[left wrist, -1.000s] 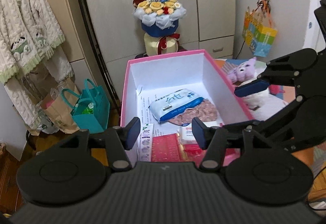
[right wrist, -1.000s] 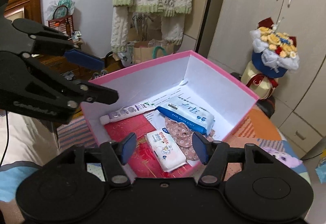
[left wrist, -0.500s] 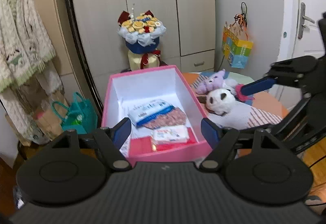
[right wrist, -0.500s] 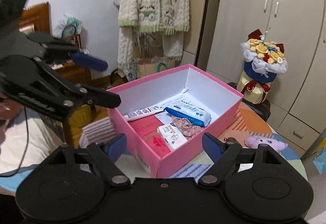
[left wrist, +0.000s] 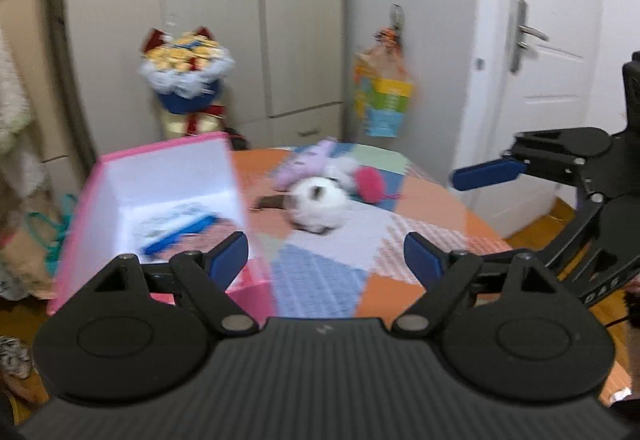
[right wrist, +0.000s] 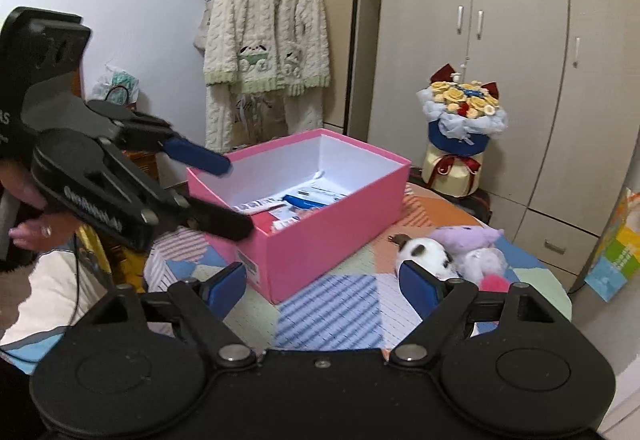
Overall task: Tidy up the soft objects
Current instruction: 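Move the left tool toward the white panda plush, then close the left gripper on the panda plush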
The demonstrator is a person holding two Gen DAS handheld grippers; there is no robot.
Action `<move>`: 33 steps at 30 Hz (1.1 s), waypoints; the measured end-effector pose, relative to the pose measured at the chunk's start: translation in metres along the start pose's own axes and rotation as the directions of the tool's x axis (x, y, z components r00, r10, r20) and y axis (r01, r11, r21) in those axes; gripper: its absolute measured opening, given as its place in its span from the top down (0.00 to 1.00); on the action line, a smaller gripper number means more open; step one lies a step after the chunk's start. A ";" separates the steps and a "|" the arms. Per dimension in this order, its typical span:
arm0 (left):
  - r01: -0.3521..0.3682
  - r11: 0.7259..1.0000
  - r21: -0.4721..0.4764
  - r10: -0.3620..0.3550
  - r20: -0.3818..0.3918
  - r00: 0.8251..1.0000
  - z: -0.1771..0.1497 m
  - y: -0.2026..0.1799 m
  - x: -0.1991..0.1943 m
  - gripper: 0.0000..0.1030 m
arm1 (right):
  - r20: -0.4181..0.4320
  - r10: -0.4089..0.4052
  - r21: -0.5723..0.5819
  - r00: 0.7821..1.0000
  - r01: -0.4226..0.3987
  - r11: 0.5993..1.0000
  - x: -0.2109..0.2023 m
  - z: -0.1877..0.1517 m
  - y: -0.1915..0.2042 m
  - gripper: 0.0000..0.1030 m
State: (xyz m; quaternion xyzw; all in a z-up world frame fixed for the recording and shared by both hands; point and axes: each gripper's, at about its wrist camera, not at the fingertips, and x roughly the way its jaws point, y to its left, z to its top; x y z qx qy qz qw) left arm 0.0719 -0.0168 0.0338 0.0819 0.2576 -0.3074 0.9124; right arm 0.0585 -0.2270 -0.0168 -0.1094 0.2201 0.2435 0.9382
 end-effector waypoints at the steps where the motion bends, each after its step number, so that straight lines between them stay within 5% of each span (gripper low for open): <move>1: 0.017 1.000 -0.002 -0.017 0.000 1.000 -0.001 -0.004 0.008 0.18 | 0.001 -0.010 0.004 1.000 0.010 1.000 0.002 -0.004 -0.003 0.16; 10: 0.034 0.997 -0.070 -0.030 0.057 0.998 -0.001 -0.016 0.070 0.19 | -0.046 -0.129 -0.032 0.991 0.127 0.991 0.063 -0.036 -0.033 0.16; 16: 0.086 0.966 -0.245 -0.085 0.015 0.996 0.003 -0.001 0.124 0.20 | 0.080 -0.135 0.025 0.988 0.133 0.991 0.095 -0.045 -0.063 0.16; 23: -0.053 0.963 -0.263 0.052 -0.013 0.999 0.005 -0.001 0.178 0.21 | -0.029 -0.077 0.073 0.997 0.079 0.994 0.146 -0.039 -0.101 0.18; 33: -0.113 0.932 -0.344 0.102 -0.050 0.994 0.009 0.009 0.218 0.22 | -0.066 -0.019 0.066 0.998 0.023 0.998 0.187 -0.042 -0.116 0.17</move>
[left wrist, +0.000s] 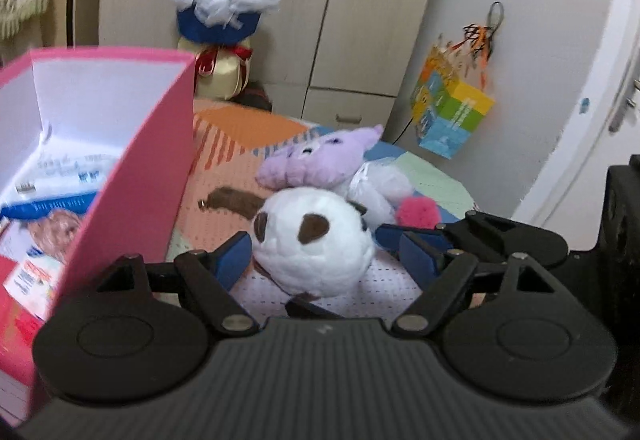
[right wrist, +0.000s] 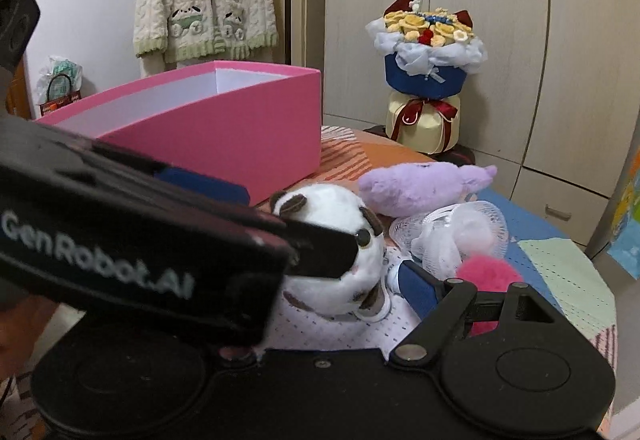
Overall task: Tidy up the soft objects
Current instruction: 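Close the left gripper on the panda plush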
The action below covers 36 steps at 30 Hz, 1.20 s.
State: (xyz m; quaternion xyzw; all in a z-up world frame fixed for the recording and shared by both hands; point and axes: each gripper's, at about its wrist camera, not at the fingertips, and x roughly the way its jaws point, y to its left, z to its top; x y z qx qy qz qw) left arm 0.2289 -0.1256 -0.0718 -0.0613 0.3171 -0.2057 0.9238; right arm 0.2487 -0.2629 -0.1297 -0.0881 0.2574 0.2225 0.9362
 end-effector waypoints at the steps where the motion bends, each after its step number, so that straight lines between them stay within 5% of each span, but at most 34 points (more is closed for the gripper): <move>1: -0.002 1.000 -0.017 0.002 -0.007 1.000 0.000 0.002 0.004 0.22 | -0.007 0.007 0.004 1.000 -0.007 1.000 0.003 0.001 -0.001 0.17; 5: -0.010 0.999 -0.048 0.009 -0.021 1.000 -0.001 0.008 0.014 0.23 | -0.018 0.032 0.015 0.999 -0.032 0.999 0.012 0.003 -0.006 0.17; 7: 0.000 0.998 -0.070 -0.002 -0.025 1.000 -0.002 0.012 0.015 0.42 | -0.024 0.054 0.003 0.998 -0.054 0.999 0.014 0.003 -0.006 0.18; 9: -0.005 0.998 -0.059 0.004 -0.019 1.000 -0.003 0.011 0.015 0.44 | -0.043 0.071 -0.003 0.997 -0.071 0.997 0.017 0.005 -0.006 0.24; 22: -0.001 0.999 -0.044 0.000 -0.018 1.000 -0.010 0.009 0.016 0.47 | -0.051 0.022 -0.030 0.998 -0.024 0.999 0.021 0.001 -0.004 0.40; 36: 0.026 1.000 0.009 -0.026 -0.050 0.998 -0.026 -0.008 -0.022 0.48 | -0.031 0.002 0.100 1.000 0.001 0.995 -0.020 -0.017 0.017 0.43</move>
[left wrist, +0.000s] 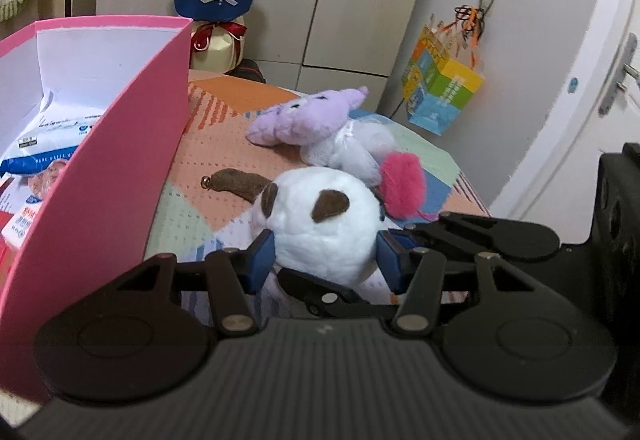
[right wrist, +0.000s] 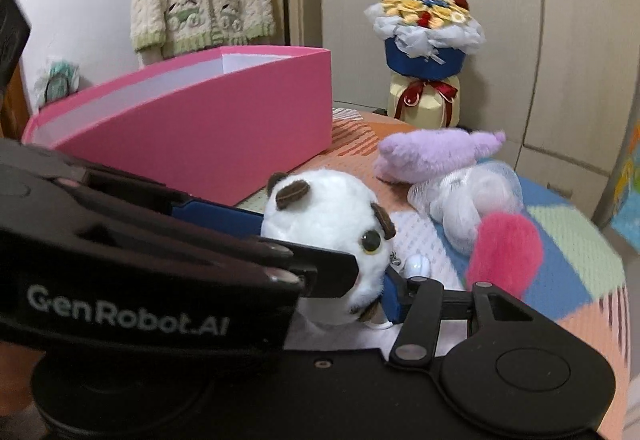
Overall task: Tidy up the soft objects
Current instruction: 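Close the left gripper on the panda plush, then lift the panda plush and carry it over the pink shoebox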
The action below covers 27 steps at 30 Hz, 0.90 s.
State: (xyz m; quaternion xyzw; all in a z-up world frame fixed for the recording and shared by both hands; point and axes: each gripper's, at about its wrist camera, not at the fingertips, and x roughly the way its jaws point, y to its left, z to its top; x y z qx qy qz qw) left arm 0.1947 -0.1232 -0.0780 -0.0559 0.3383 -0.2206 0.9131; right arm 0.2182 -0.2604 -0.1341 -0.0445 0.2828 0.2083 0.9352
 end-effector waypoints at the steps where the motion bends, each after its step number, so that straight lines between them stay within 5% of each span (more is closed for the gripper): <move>1: 0.005 1.000 0.004 -0.005 -0.004 1.000 -0.002 -0.001 -0.003 0.48 | -0.003 0.000 0.019 1.000 0.000 1.000 -0.003 -0.002 0.001 0.43; 27: 0.153 0.984 0.093 -0.142 -0.118 0.983 -0.040 -0.010 -0.112 0.49 | -0.025 -0.057 0.121 0.998 0.059 0.991 -0.098 -0.036 0.081 0.43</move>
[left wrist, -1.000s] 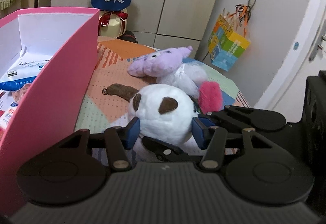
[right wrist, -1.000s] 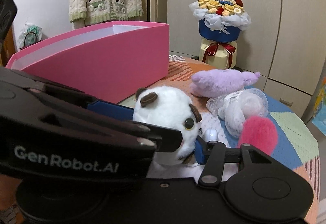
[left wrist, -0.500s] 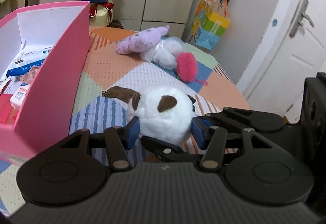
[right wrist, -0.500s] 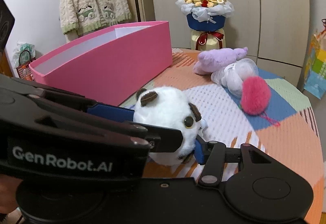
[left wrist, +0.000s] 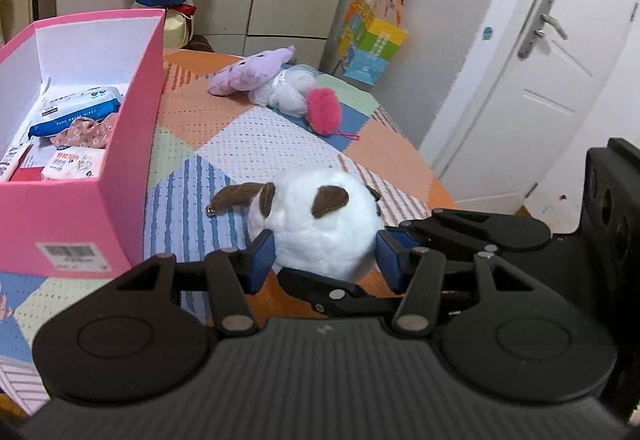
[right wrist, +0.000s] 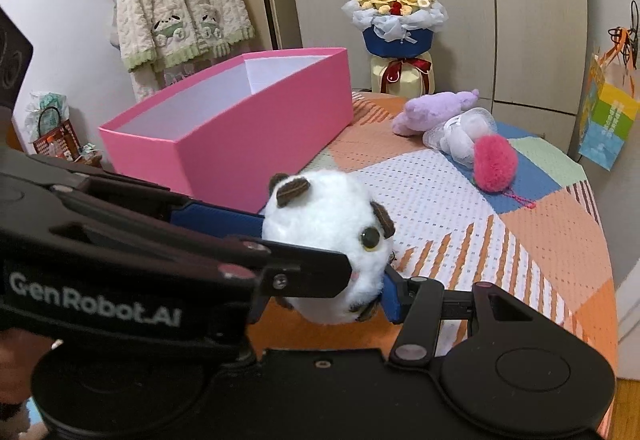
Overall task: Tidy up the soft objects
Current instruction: 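Lift the panda plush and carry it over the pink shoebox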
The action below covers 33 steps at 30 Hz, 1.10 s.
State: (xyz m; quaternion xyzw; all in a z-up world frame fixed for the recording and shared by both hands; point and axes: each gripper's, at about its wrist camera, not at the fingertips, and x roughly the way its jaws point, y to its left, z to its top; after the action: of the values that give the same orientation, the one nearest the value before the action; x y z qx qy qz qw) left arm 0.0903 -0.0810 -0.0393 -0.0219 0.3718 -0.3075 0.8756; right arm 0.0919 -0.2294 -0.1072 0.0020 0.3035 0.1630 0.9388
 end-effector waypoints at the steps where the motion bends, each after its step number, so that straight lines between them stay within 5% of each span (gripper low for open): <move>1: 0.002 1.000 0.008 -0.002 0.002 1.000 -0.001 -0.001 -0.006 0.49 | 0.002 0.003 0.003 1.000 -0.003 1.000 -0.004 0.000 0.003 0.43; 19: -0.012 0.997 -0.073 0.013 0.015 1.000 -0.032 0.036 -0.092 0.49 | -0.026 0.198 0.013 0.980 -0.197 0.980 -0.020 0.001 0.064 0.43; 33: -0.100 0.994 -0.047 0.108 0.207 0.972 0.006 0.060 -0.166 0.49 | 0.116 0.287 -0.035 0.951 -0.285 0.958 -0.028 0.065 0.111 0.42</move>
State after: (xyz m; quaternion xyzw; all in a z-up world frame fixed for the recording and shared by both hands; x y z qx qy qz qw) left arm 0.0369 0.0582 0.0545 -0.0507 0.2840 -0.2505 0.9241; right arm 0.0740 -0.1269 -0.0267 0.0475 0.2415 0.2995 0.9218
